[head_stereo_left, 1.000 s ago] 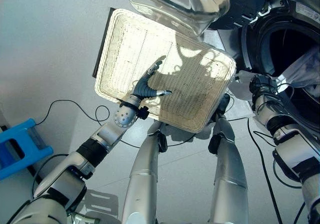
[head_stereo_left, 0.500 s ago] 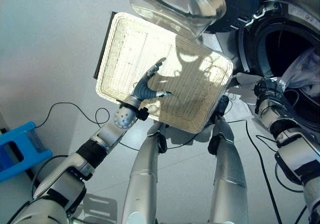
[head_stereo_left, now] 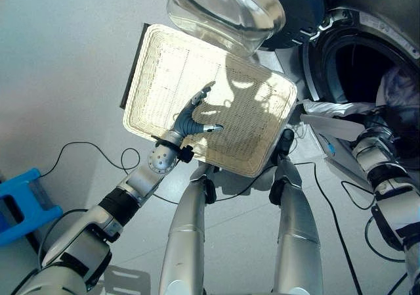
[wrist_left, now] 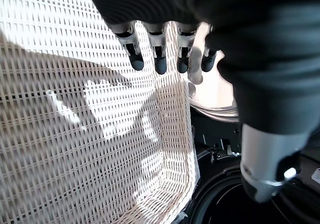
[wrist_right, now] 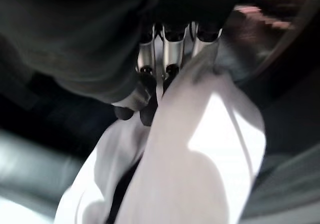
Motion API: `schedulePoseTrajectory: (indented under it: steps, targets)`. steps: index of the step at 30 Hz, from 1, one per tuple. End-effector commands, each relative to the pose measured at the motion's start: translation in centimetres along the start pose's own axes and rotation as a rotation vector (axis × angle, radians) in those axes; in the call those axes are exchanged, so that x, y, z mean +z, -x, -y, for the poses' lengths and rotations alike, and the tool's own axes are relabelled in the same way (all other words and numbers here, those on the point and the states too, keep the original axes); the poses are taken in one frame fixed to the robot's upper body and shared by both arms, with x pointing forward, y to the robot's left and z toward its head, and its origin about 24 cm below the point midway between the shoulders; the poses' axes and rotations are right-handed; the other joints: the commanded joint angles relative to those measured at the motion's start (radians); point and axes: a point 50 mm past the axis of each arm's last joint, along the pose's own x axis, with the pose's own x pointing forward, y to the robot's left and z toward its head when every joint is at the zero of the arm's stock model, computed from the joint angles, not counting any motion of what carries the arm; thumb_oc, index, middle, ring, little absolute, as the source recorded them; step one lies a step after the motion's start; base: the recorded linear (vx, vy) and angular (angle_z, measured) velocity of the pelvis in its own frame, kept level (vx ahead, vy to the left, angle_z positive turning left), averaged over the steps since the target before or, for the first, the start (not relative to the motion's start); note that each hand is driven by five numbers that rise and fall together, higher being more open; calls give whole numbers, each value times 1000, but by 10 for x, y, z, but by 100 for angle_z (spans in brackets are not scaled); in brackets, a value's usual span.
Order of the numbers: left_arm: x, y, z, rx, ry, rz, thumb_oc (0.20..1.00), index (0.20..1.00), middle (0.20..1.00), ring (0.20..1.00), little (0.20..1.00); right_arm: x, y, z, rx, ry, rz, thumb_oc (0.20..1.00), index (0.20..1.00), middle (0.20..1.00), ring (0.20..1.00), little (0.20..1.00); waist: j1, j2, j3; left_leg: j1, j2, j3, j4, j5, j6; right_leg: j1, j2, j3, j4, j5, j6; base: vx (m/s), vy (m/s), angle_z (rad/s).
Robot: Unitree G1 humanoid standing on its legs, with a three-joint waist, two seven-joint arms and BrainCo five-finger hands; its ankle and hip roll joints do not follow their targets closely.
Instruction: Put the clothes into the washing machine.
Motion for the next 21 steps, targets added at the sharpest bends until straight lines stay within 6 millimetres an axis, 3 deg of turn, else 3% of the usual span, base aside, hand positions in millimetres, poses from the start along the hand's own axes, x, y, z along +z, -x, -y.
schedulePoseTrajectory:
  steps: [1,7,13,15,17,21]
  targets:
    - [13,7,-1,14,46,67,1000,1000,1000,1000,1000,-12,-14,32,-154,-153,-65,200,200,200,200,200,2,30,-26,84,-20,68,-100,-33,-51,13,15,-48,120,-117,112,20,24,-3]
    - [13,4,-5,18,52,44,1000,1000,1000,1000,1000,-1,-18,40,-187,-480,-135,200,200,200,200,200,-1,23,-26,109,-16,71,-95,-44,-45,36,18,-50,131,-130,107,10,6,-5]
    - [12,1,-10,22,66,16,1000,1000,1000,1000,1000,18,-14,33,-103,-1110,-243,200,200,200,200,200,-3,14,-26,134,-20,70,-87,-57,-43,61,21,-54,144,-145,100,5,-6,-2]
    - [11,1,-10,21,67,15,1000,1000,1000,1000,1000,19,-14,32,-101,-1138,-247,200,200,200,200,200,-3,14,-26,135,-21,70,-87,-58,-43,63,21,-54,145,-146,100,4,-8,-5]
    - [13,-4,-8,11,73,7,1000,1000,1000,1000,1000,35,-11,29,-48,-1485,-247,200,200,200,200,200,-1,15,-26,152,-26,70,-89,-61,-44,81,22,-57,144,-151,97,1,-25,-4]
    - [12,-6,-6,8,76,-1,1000,1000,1000,1000,1000,47,-8,25,-7,-1649,-235,200,200,200,200,200,0,17,-26,161,-29,67,-89,-62,-44,89,22,-58,147,-155,95,-1,-7,-2]
